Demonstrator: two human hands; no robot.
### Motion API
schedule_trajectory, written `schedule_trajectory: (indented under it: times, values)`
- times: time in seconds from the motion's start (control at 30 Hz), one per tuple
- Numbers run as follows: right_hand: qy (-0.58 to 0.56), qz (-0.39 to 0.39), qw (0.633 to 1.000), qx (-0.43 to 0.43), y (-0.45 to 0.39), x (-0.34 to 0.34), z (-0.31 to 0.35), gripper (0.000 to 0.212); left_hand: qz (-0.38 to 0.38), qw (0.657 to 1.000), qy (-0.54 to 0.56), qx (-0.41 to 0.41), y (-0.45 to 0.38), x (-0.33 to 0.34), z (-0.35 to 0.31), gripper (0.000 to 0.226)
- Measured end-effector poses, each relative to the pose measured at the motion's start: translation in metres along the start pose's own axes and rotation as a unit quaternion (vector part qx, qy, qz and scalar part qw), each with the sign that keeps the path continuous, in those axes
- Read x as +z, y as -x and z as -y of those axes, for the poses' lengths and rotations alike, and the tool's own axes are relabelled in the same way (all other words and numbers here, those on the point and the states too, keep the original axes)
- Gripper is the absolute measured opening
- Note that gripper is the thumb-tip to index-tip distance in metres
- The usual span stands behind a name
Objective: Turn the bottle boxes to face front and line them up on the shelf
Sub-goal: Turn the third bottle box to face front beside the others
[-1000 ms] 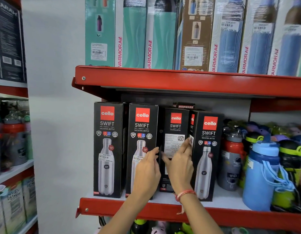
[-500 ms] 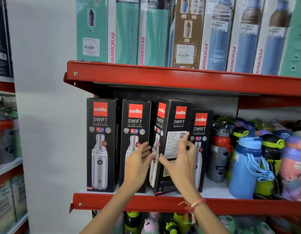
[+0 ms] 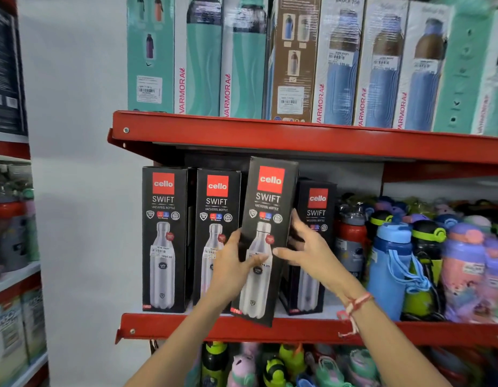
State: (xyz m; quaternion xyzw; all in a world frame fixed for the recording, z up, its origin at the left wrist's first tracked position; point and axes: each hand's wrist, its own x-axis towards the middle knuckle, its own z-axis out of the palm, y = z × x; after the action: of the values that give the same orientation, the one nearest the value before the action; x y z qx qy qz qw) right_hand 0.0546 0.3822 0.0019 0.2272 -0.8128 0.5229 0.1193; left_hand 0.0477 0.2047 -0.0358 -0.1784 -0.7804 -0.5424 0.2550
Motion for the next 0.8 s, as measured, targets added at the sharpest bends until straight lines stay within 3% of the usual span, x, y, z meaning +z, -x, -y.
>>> schedule_trajectory:
  times: [0.1,0.23,0.53,0.8]
  values:
    - [0.037,-0.019,0.999,0.025,-0.012,0.005,-0.006,0.097,-0.036,0.997,-0.061,-0.001,-0.004,0.017,0.006,0.065]
    - [0.102,-0.061,0.993,0.027,-0.031,0.017,-0.026,0.102,-0.042,0.994,-0.090,-0.053,-0.011,0.034,0.013,0.065]
    - [0.164,-0.126,0.978,0.023,-0.034,0.041,-0.046,0.078,-0.070,0.984,-0.121,-0.112,-0.025,0.056,0.037,0.062]
    - [0.175,-0.185,0.967,-0.003,-0.026,0.049,-0.051,0.081,-0.051,0.981,-0.130,-0.133,-0.027,0.055,0.041,0.071]
